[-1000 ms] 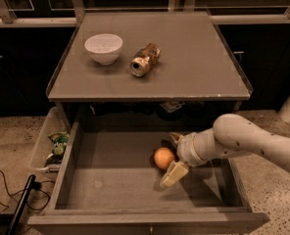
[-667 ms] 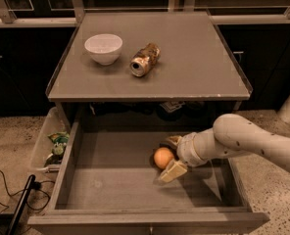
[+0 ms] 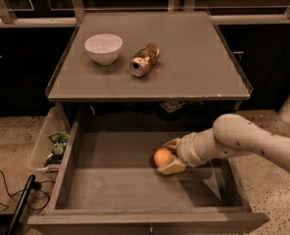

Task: Pick orange from top drawer and place on counter

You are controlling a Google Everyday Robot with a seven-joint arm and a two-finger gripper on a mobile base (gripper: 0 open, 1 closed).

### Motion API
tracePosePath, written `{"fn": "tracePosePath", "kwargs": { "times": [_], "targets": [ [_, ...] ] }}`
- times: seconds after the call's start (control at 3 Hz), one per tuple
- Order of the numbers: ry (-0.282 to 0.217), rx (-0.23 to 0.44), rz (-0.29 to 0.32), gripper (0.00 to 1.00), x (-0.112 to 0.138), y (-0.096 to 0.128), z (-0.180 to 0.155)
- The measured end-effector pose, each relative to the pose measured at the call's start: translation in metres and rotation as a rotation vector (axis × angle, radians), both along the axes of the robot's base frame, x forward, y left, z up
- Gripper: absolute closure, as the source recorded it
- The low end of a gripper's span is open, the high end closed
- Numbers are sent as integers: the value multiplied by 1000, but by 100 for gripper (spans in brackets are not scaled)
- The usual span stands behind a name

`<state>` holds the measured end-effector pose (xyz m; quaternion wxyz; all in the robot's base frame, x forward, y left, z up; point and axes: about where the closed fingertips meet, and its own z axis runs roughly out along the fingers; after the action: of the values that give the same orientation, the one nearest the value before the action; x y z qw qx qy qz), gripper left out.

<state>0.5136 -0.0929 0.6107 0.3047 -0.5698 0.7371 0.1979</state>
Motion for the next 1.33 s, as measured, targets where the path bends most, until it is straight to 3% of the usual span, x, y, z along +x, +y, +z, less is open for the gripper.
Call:
{"fn": "tracePosePath", "kwargs": {
  "times": [0.33, 0.67, 1.0, 1.33],
  "targets": [
    [33, -12, -4, 88, -10, -5, 7],
    [35, -10, 15, 100, -23, -16, 46],
    [-17, -21, 31, 100, -30, -37, 112],
    [-104, -81, 29, 100, -26, -61, 186]
  ]
}}
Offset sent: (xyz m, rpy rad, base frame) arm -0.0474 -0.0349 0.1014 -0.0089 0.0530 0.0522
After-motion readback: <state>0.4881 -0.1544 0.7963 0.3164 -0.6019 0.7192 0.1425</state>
